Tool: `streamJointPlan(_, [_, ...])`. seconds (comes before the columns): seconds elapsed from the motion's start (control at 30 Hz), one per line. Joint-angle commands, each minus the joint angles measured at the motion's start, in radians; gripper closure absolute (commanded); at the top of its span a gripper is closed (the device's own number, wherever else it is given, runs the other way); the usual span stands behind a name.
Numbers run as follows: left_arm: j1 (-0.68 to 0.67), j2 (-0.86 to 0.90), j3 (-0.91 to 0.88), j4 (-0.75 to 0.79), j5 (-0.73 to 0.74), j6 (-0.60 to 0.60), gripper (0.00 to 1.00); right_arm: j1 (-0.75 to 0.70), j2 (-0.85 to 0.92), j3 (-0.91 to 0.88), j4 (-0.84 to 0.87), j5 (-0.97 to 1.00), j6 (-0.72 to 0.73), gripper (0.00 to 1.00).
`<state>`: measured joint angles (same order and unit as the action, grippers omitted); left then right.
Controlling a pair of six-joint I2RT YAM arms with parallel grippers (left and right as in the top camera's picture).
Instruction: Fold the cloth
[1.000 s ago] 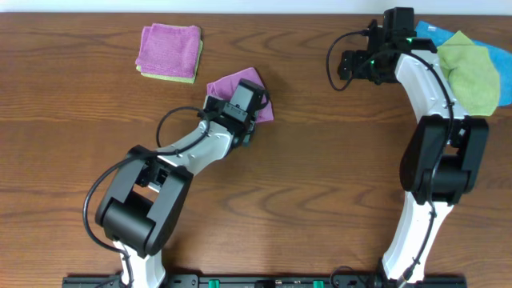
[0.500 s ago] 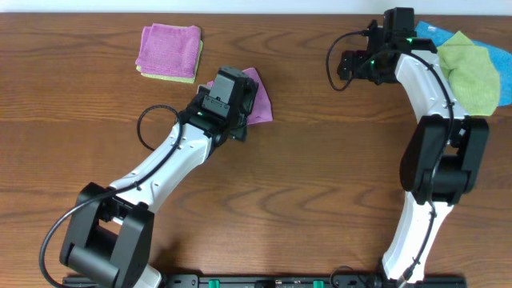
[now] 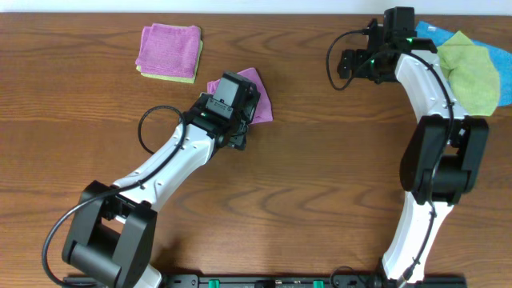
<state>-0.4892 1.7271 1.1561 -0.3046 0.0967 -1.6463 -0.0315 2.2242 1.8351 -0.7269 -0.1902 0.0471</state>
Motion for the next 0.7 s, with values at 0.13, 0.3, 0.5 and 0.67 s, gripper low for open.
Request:
streamJointPlan(0.13, [0.0, 0.121, 0.004, 0.069, -0.056, -0.061, 0.05, -0.013, -0.006, -0.006, 0.013, -0.009, -0.011, 0.01])
streamJointPlan(0.3, [0.019, 0.143, 0.004, 0.129, -0.108, -0.061, 0.05, -0.031, -0.006, -0.006, 0.012, -0.009, -0.007, 0.01])
streamJointPlan(0.5, [0.062, 0.145, 0.004, 0.077, -0.107, -0.06, 0.16, -0.037, -0.006, -0.006, 0.014, -0.009, -0.007, 0.01])
streamJointPlan(0.67, [0.077, 0.145, 0.004, 0.081, -0.108, -0.06, 0.43, -0.037, -0.006, -0.006, 0.018, -0.009, -0.002, 0.01])
